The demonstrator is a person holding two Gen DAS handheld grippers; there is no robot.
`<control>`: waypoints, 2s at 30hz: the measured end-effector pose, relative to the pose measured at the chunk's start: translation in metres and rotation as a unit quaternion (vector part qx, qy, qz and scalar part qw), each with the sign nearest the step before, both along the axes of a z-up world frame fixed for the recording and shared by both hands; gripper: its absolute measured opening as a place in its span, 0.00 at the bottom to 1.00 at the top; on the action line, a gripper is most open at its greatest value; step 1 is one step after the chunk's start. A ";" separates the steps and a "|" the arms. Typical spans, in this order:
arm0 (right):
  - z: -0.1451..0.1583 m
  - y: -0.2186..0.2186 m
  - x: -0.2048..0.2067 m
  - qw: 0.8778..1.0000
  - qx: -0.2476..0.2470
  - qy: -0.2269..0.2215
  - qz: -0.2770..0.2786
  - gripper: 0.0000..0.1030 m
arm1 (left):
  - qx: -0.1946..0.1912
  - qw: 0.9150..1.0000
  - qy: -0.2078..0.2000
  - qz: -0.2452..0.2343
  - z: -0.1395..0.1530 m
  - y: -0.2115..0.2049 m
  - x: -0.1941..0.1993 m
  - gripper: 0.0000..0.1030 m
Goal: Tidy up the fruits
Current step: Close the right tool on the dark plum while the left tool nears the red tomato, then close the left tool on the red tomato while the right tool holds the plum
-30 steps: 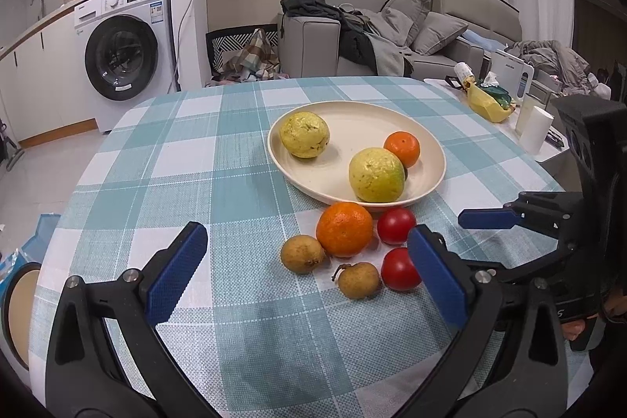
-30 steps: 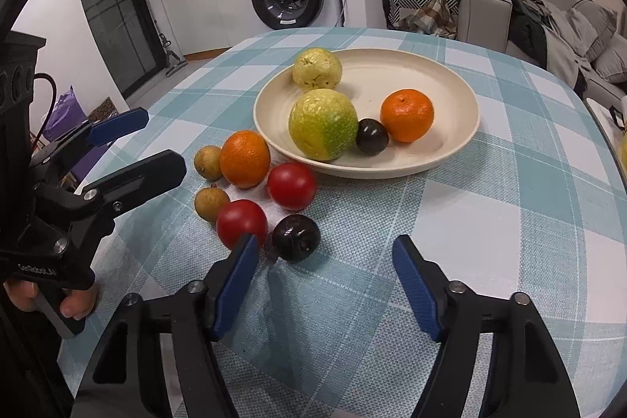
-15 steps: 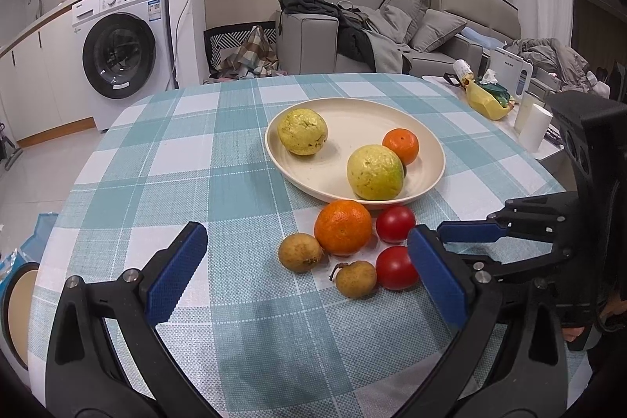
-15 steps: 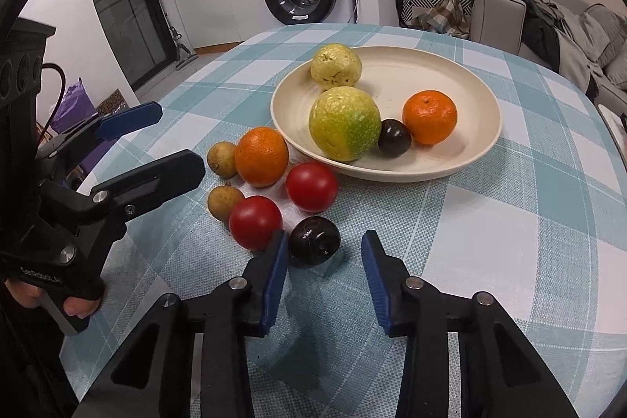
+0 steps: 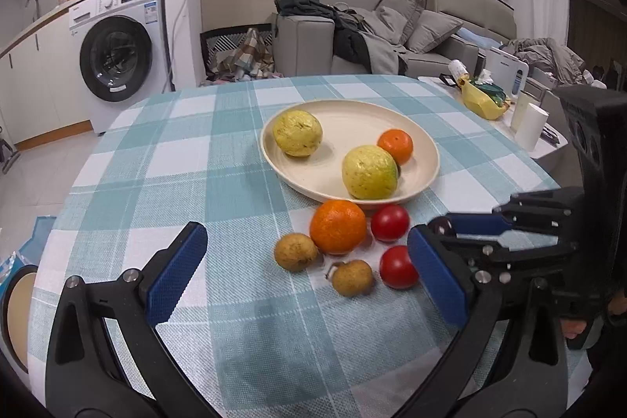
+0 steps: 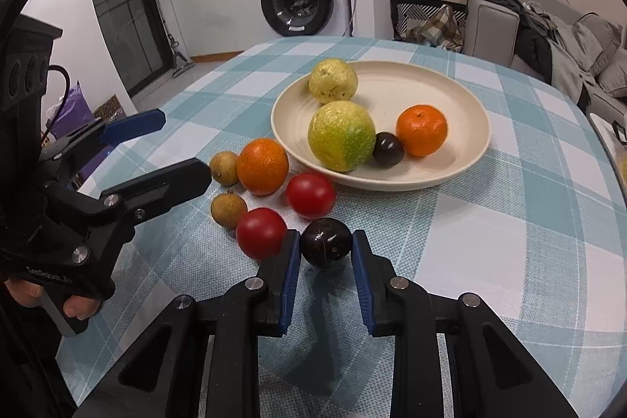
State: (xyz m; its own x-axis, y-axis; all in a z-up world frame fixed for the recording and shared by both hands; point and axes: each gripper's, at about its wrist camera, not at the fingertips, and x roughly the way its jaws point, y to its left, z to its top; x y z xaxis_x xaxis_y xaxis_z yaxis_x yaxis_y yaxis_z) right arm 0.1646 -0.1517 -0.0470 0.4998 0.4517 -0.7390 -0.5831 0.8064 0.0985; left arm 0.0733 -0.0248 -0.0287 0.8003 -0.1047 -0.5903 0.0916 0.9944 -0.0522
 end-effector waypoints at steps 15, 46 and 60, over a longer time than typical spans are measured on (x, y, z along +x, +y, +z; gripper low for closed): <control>0.007 -0.016 0.007 1.000 0.013 -0.003 -0.026 0.26 | 0.015 0.995 0.020 -0.096 -0.004 -0.043 -0.017 0.74; 0.005 -0.024 0.011 0.999 0.020 0.006 -0.036 0.26 | 0.055 0.987 0.085 -0.127 -0.022 -0.075 0.017 0.49; 0.006 -0.024 0.011 0.999 0.020 0.007 -0.036 0.26 | 0.073 0.981 0.110 -0.142 -0.033 -0.081 0.025 0.31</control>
State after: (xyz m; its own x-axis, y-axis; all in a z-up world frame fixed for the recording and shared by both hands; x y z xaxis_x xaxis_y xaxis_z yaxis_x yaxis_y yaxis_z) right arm 0.1755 -0.1761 -0.0413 0.5219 0.4443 -0.7282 -0.5217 0.8416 0.1397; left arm 0.0979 -0.1062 -0.0616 0.6033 -0.2072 -0.7702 0.3687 0.9287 0.0390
